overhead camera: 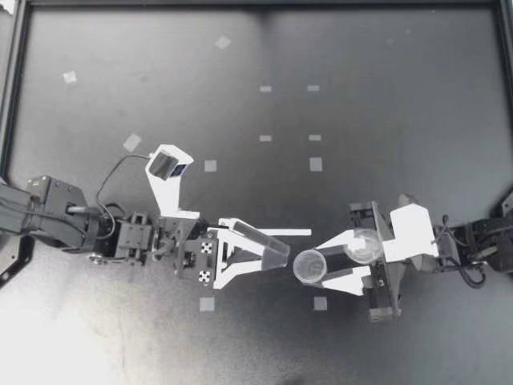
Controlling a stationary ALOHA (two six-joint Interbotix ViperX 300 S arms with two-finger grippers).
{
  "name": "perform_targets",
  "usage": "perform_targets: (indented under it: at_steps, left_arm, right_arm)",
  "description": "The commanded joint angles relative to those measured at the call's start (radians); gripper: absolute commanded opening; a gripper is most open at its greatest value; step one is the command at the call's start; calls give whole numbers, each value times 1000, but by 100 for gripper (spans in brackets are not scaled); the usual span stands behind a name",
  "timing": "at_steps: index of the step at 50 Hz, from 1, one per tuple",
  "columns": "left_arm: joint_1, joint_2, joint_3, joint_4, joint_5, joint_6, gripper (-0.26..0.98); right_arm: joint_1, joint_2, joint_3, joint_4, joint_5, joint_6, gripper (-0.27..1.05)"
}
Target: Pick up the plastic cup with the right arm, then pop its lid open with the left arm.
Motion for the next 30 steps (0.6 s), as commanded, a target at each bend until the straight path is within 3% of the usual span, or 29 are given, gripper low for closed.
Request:
perform_targets:
  at_steps: [1, 13, 21, 30]
  left_arm:
    - [9, -38, 6, 2, -8, 84, 76]
    - [9, -94, 43, 2, 6, 683, 76]
    - [-18, -115, 38, 3, 6, 1026, 75]
    - [-26, -94, 21, 3, -15, 1183, 75]
  right_arm:
    - [6, -54, -9, 0, -5, 3, 24]
    - [8, -207, 11, 0, -3, -5, 24]
    - [8, -288, 20, -3, -12, -12, 24]
    - [5, -288, 25, 2, -40, -69, 23]
